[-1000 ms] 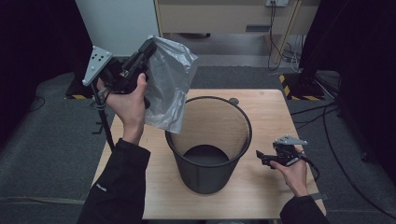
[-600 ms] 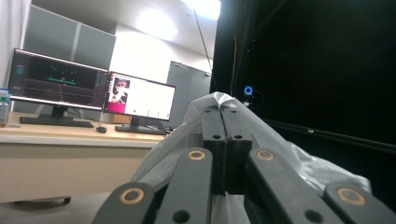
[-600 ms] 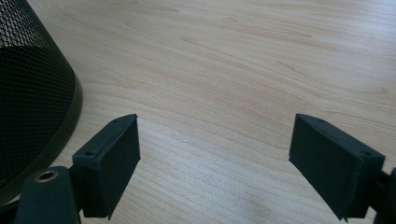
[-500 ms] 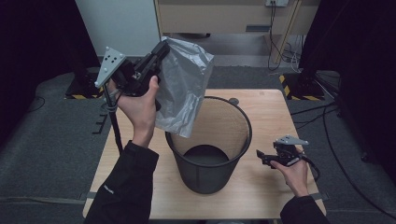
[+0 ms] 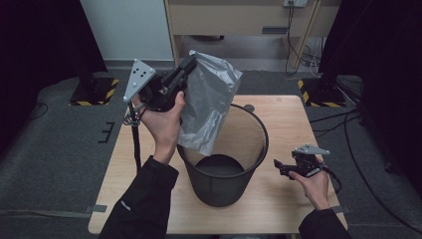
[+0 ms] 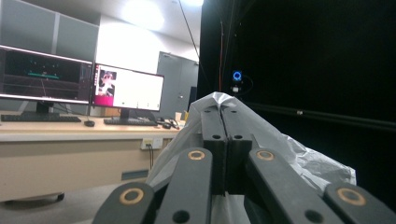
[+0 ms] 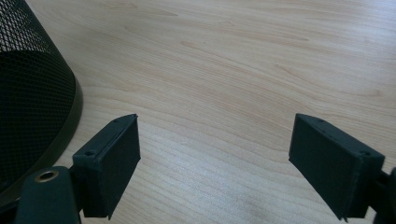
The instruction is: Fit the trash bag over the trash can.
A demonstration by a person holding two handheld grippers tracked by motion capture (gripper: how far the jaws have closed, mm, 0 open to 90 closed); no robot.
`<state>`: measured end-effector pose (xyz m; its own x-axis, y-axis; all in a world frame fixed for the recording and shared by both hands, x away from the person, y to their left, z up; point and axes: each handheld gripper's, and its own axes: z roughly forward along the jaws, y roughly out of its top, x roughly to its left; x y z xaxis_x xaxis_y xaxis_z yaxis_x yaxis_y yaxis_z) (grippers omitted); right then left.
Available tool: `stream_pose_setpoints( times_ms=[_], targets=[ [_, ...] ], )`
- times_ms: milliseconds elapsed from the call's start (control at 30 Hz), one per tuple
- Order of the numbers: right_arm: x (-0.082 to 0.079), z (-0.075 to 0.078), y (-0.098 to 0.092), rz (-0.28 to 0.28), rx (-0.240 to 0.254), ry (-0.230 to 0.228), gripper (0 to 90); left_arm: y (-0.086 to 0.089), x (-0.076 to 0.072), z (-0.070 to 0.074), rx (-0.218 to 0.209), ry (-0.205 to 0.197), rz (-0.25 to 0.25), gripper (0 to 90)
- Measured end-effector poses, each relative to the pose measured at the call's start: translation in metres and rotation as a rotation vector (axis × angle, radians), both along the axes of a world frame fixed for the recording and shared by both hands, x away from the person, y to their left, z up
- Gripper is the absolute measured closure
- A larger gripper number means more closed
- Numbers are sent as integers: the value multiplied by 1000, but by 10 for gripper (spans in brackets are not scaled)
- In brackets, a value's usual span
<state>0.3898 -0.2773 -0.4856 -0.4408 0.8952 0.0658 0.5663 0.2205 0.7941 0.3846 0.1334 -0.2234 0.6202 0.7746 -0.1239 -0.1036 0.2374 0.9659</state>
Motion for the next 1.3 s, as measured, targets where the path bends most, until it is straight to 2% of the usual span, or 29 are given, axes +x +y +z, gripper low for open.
stream_pose_setpoints(
  times_ms=[267,467,733,767,933,1067,1200,1300],
  targets=[
    [0,1,0,1,0,-8,169,-8,-1,-21,44,28,-28,896],
    [-1,1,0,-4,6,-5,169,-6,-7,-33,91,40,-51,895],
    [-1,1,0,-2,3,-9,170,-3,-15,-48,127,62,-76,894],
    [-1,2,0,-3,5,-9,171,-3,-17,-48,137,49,-72,893],
    [-1,6,-3,-13,21,-33,182,-4,-24,-47,163,41,-91,892],
    [-2,10,-5,-29,46,-62,189,-3,-25,-46,165,42,-97,892],
    [-2,10,-7,-31,47,-62,189,0,-28,-46,170,48,-95,892],
    [-3,9,-6,-34,48,-56,189,3,-32,-47,191,48,-92,891]
  ],
)
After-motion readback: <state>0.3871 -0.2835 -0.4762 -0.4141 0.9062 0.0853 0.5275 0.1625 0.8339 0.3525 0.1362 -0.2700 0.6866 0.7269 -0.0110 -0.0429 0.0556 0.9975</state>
